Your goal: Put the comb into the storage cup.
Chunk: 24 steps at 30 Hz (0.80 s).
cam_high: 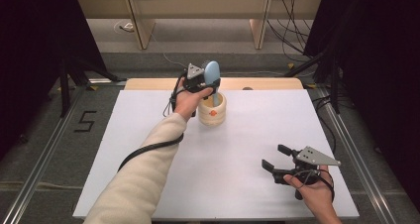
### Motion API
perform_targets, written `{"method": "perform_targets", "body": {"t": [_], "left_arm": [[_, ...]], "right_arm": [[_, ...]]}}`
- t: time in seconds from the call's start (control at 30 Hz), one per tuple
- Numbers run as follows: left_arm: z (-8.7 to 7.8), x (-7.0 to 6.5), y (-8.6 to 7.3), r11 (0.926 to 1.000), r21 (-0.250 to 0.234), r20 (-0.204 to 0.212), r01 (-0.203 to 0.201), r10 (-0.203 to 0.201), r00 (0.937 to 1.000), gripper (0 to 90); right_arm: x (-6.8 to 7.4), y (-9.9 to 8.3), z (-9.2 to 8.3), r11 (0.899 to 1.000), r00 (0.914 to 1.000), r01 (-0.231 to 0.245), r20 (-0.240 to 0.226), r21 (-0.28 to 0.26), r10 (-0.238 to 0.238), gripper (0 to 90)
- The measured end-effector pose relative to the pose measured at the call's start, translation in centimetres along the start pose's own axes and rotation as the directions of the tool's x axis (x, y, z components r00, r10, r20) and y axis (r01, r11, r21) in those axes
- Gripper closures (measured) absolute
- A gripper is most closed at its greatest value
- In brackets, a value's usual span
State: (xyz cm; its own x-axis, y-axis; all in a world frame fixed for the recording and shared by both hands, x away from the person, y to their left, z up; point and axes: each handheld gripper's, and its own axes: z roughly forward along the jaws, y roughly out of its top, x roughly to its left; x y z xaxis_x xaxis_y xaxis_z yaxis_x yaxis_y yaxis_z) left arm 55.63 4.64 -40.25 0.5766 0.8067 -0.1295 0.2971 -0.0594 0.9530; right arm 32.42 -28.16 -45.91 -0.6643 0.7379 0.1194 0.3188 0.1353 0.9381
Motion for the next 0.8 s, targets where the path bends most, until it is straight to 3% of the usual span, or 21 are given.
{"method": "perform_targets", "body": {"t": [0.8], "left_arm": [[0.49, 0.16, -0.95, 0.9990, 0.008, 0.000, 0.044, -0.044, 0.9990, 48.7]], "right_arm": [[0.03, -0.09, 0.07, 1.000, 1.0000, -0.001, -0.004, 0.010, 0.002, 15.8]]}}
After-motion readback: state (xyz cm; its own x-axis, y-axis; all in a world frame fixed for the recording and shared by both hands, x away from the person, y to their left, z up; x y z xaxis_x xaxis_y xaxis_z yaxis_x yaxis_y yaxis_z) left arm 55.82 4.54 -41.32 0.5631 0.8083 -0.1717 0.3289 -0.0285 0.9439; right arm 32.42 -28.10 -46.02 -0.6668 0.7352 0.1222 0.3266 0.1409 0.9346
